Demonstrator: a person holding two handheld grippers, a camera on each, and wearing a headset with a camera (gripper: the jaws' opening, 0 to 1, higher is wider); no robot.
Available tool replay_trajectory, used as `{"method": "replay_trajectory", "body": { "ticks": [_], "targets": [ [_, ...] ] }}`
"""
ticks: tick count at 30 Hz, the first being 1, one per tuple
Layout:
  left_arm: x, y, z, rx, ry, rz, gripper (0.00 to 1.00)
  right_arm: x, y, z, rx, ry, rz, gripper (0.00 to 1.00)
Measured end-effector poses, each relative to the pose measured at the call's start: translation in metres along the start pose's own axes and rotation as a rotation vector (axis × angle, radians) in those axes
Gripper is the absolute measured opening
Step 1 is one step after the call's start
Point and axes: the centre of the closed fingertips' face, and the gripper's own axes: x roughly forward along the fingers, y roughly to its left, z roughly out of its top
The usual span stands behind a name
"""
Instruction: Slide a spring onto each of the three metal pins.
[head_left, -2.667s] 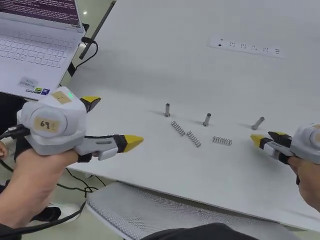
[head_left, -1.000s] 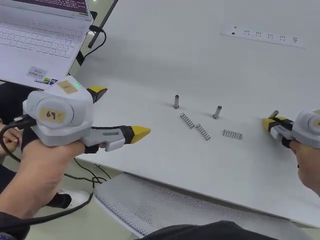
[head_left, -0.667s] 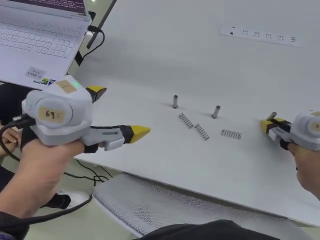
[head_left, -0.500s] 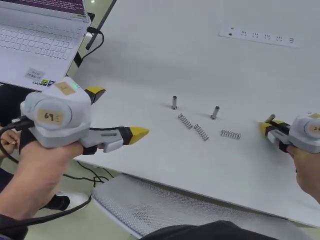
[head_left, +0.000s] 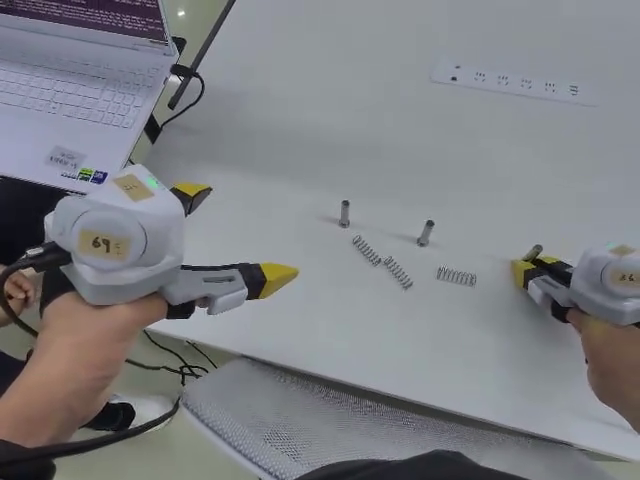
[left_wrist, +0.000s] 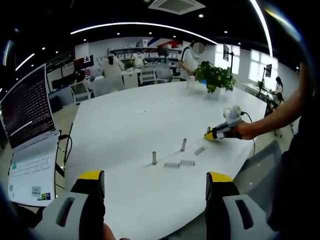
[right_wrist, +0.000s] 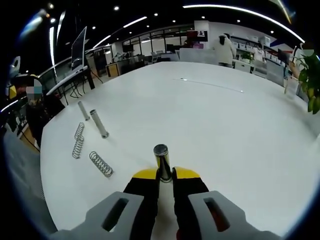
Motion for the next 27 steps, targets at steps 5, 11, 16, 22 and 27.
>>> {"method": "replay_trajectory", "body": {
  "ticks": [5, 11, 16, 22, 27],
  "targets": [
    [-0.0006, 0.0005, 0.0016, -0.006, -0.007, -0.001, 0.80, -0.0010, -0.0004, 0.0002, 0.013, -0.002, -0.002, 0.08],
    [-0.0010, -0.0013, 0.0012, -0.013, -0.011, -0.006, 0.80, -0.0012, -0.0007, 0.0009, 0.007, -0.004, -0.004, 0.08],
    [-0.0005, -0.0029, -0.0006, -0.003, -0.004, -0.007, 0.80, 0.0000, -0.0022, 0.0011, 0.014, -0.010, -0.009, 0.08],
    [-0.0002, -0.0042, -0.0011, 0.000, -0.002, -0.011, 0.80, 0.0008, -0.0025, 0.0021, 0.023, -0.014, -0.005, 0.09],
    [0.0007, -0.0042, -0.0011, 0.003, 0.002, -0.012, 0.80, 0.0032, 0.0003, 0.0027, 0.019, -0.017, 0.008, 0.13]
  ]
}}
